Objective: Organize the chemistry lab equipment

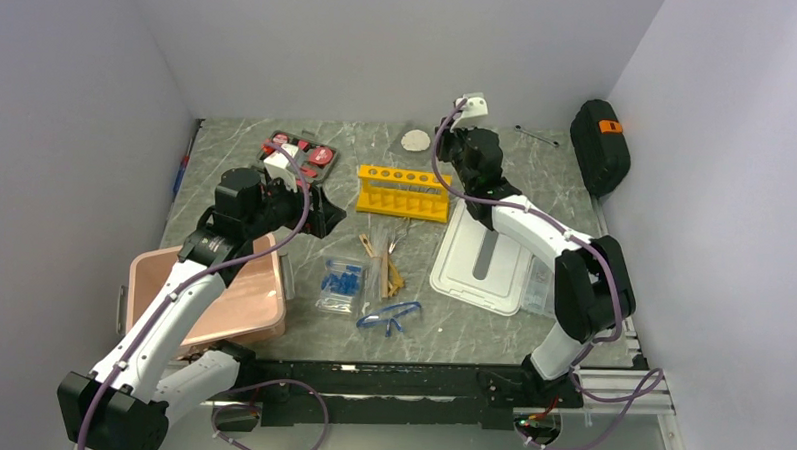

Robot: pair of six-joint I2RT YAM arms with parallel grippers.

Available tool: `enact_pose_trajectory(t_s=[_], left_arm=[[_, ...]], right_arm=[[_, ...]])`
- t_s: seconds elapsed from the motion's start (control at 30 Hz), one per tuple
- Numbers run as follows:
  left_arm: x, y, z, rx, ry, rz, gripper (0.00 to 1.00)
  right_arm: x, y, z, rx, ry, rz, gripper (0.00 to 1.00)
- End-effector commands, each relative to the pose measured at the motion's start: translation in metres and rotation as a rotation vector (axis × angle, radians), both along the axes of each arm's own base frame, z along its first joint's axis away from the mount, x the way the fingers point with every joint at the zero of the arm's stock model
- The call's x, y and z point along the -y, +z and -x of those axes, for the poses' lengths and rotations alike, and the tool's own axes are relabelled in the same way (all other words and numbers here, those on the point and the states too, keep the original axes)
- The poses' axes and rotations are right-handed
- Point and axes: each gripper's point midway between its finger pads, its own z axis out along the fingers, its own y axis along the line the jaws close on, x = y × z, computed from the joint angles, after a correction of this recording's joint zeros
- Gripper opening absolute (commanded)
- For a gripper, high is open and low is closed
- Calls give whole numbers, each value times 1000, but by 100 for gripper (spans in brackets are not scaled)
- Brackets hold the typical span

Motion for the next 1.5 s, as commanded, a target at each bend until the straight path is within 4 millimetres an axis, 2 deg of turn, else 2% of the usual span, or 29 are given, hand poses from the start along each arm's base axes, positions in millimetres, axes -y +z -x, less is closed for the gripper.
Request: enact_pose_trajectory(t_s=[0.0, 0.47, 0.73, 1.37, 1.4, 1.47], left_arm=[[-2, 7, -1, 22, 12, 12, 99], [-2, 6, -1, 17, 13, 17, 99], [-2, 6, -1, 17, 14, 18, 99], [-3, 6, -1, 16, 18, 13, 99], [-3, 6, -1, 16, 19, 13, 99], [-3, 5, -1, 16, 18, 12, 99]], right_arm=[[-2, 10, 1, 44, 16, -24, 17], [-6, -37, 2, -23, 29, 16, 17], [-12, -50, -1, -63, 32, 59, 17], [-8, -70, 4, -32, -1, 38, 16], [-8, -71, 4, -34, -1, 38, 18], [-8, -72, 5, -37, -3, 40, 28]])
